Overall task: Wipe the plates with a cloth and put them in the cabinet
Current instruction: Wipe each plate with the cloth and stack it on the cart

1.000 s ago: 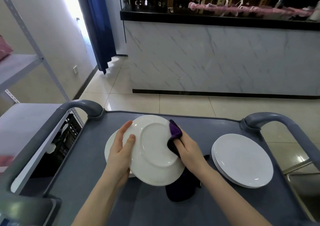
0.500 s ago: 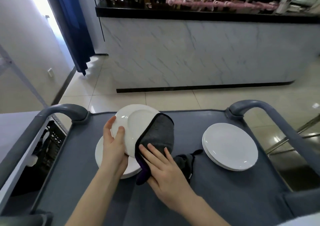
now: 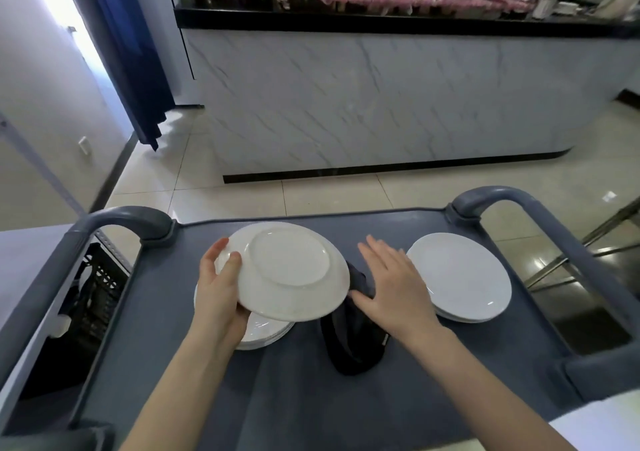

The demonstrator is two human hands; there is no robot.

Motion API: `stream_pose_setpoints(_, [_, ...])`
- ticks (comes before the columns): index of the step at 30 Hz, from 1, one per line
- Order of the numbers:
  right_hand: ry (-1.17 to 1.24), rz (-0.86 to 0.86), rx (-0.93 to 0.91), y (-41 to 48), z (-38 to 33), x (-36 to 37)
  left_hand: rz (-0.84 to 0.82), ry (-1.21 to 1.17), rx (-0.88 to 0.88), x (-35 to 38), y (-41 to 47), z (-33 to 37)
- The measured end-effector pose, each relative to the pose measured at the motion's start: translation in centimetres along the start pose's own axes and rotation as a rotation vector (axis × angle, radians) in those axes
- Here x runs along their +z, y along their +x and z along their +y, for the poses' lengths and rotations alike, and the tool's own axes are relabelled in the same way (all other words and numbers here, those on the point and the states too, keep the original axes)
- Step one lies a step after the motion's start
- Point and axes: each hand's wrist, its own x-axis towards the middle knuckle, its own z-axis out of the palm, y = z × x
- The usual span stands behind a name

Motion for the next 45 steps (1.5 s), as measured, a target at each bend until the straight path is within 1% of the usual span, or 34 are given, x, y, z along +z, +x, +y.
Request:
stream_pose_setpoints(2, [0.089, 0.123, -0.174, -0.7, -1.2, -0.1, -0.001, -0.019, -0.037, 0.0, 0.1, 0.1])
stream_pose_setpoints(4, [0.141, 0.249, -0.295, -1.4, -2.2, 0.2, 0.008, -0.045, -0.087, 0.3, 0.2, 0.3])
stream_pose_setpoints(6, [0.191, 0.354, -0.332, -1.7, -2.7, 0.3, 0.004, -0.066, -0.130, 0.5, 0.3, 0.5])
stream_pose_setpoints(9, [0.209, 0.466, -0.299, -1.2, -2.5, -0.3, -0.070, -0.107, -0.192, 1.4, 0.3, 1.1])
stream_pose_setpoints(11, [0.236, 0.501, -0.222, -0.5, -2.1, -1.2, -0.147, -0.140, -0.249, 2.3, 0.3, 1.3])
stream_pose_setpoints(12, [0.270, 0.501, -0.160, -0.2, -1.8, -1.9, -0.189, -0.119, -0.272, 2.9, 0.3, 1.3])
stream_pose_setpoints(14, [0.359, 0.482, -0.011, 0.2, -0.7, -3.0, -0.284, 0.029, -0.259, 4.0, 0.3, 1.0])
stream_pose_setpoints(16, [0.455, 0.441, 0.142, 0.2, 1.1, -3.8, -0.342, 0.288, -0.150, 4.9, 0.3, 0.4])
stream_pose_setpoints(19, [0.609, 0.368, 0.366, -0.3, 4.4, -4.4, -0.290, 0.678, 0.079, 5.9, 1.0, -1.1])
stream_pose_setpoints(21, [0.797, 0.323, 0.498, -0.8, 6.3, -4.5, -0.276, 0.839, 0.181, 6.7, 1.2, -2.3])
stream_pose_setpoints(22, [0.913, 0.311, 0.555, -1.1, 7.4, -4.6, -0.291, 0.859, 0.197, 7.4, 1.2, -3.1])
stream_pose_setpoints(24, [1.085, 0.288, 0.635, -1.8, 8.7, -4.6, -0.322, 0.822, 0.175, 8.4, 1.2, -4.4])
stream_pose_setpoints(26, [1.156, 0.293, 0.688, -2.4, 10.6, -4.7, -0.340, 0.818, 0.163, 10.0, 1.4, -5.9])
stream_pose_setpoints(29, [1.171, 0.303, 0.731, -3.1, 13.9, -5.1, -0.375, 0.822, 0.142, 12.7, 1.3, -8.1])
stream_pose_setpoints(31, [1.132, 0.292, 0.765, -3.5, 16.1, -5.3, -0.382, 0.844, 0.131, 14.4, 1.1, -9.5])
stream_pose_setpoints(34, [1.060, 0.262, 0.794, -3.8, 19.6, -5.2, -0.357, 0.837, 0.121, 17.0, 0.8, -11.6])
stream_pose_setpoints(39, [0.966, 0.225, 0.843, -3.9, 24.7, -4.4, -0.260, 0.732, 0.009, 21.1, 0.6, -15.1])
stream_pose_setpoints(45, [0.816, 0.175, 0.874, -3.2, 28.4, -2.8, -0.243, 0.755, -0.092, 23.4, 1.1, -18.6])
